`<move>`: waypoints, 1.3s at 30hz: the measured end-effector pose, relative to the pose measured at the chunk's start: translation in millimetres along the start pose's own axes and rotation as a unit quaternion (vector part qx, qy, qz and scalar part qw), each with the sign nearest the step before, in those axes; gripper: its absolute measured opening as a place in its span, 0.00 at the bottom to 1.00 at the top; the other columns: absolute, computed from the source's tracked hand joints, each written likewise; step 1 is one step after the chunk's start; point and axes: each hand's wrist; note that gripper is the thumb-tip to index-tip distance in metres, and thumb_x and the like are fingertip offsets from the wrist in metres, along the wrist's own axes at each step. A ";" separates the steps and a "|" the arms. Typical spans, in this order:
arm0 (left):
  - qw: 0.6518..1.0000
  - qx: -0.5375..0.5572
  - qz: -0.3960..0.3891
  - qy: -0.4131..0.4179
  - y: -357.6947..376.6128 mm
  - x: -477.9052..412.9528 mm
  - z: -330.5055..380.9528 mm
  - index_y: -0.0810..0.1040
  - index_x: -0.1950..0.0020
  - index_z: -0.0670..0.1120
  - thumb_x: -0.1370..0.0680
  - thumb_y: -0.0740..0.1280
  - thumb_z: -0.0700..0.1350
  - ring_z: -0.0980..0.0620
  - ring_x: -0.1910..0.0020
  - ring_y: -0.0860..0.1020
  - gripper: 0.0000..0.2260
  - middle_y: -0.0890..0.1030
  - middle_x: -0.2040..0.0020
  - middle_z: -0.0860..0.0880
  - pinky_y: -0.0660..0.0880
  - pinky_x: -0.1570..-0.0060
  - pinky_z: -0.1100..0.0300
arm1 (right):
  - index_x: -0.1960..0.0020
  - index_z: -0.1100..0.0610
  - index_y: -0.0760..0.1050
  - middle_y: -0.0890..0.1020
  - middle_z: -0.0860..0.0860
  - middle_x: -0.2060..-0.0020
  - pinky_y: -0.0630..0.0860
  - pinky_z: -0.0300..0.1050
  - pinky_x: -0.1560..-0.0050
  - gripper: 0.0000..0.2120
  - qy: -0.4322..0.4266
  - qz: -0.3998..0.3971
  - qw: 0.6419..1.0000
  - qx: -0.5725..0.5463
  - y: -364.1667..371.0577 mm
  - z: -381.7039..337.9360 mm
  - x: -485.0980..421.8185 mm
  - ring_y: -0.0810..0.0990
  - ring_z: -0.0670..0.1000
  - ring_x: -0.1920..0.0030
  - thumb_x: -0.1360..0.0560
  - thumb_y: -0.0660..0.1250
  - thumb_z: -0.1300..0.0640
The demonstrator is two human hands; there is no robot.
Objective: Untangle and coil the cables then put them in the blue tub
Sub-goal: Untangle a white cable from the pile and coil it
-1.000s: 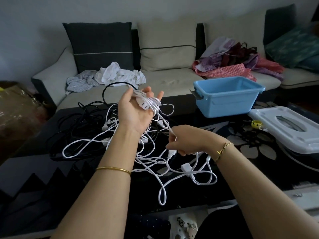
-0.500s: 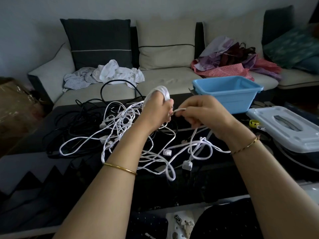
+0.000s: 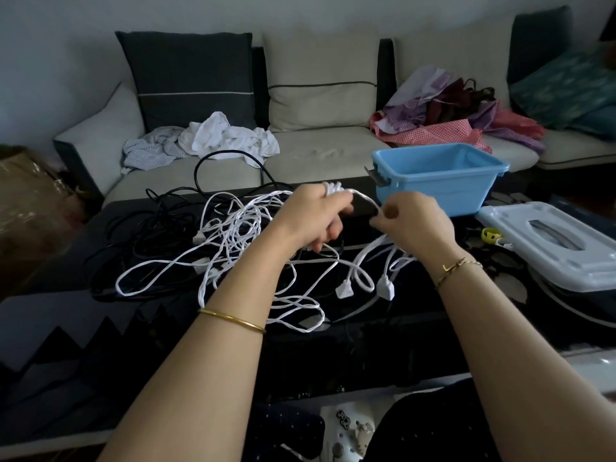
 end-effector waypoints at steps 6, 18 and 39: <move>0.949 0.281 0.144 -0.019 -15.5 -1.5 9.6 0.75 0.58 0.42 0.20 0.58 0.44 0.57 0.82 0.62 0.11 0.69 0.77 0.52 0.62 0.79 0.66 | 0.56 0.59 0.77 0.77 0.50 0.66 0.74 0.40 0.68 0.14 0.018 -0.125 0.978 -0.169 14.9 13.4 -0.8 0.76 0.50 0.68 0.31 0.75 0.50; 0.746 0.594 0.255 0.159 -62.2 11.6 43.5 0.74 0.63 0.43 0.18 0.57 0.45 0.58 0.82 0.62 0.16 0.71 0.76 0.52 0.61 0.80 0.67 | 0.51 0.52 0.79 0.79 0.50 0.56 0.72 0.43 0.49 0.13 0.098 -0.159 0.980 -0.064 40.4 50.7 -6.4 0.77 0.53 0.46 0.31 0.74 0.46; 0.830 0.528 0.145 0.108 -41.6 11.1 37.4 0.75 0.55 0.44 0.17 0.55 0.48 0.58 0.81 0.63 0.14 0.84 0.63 0.48 0.63 0.78 0.66 | 0.55 0.63 0.79 0.80 0.52 0.68 0.75 0.38 0.62 0.07 -0.160 -0.313 0.912 -0.211 45.0 -48.3 14.8 0.77 0.47 0.68 0.24 0.68 0.58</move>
Point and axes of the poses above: each hand's wrist, its own x-axis away from the middle knuckle, its own y-axis out of the palm, z = x × y
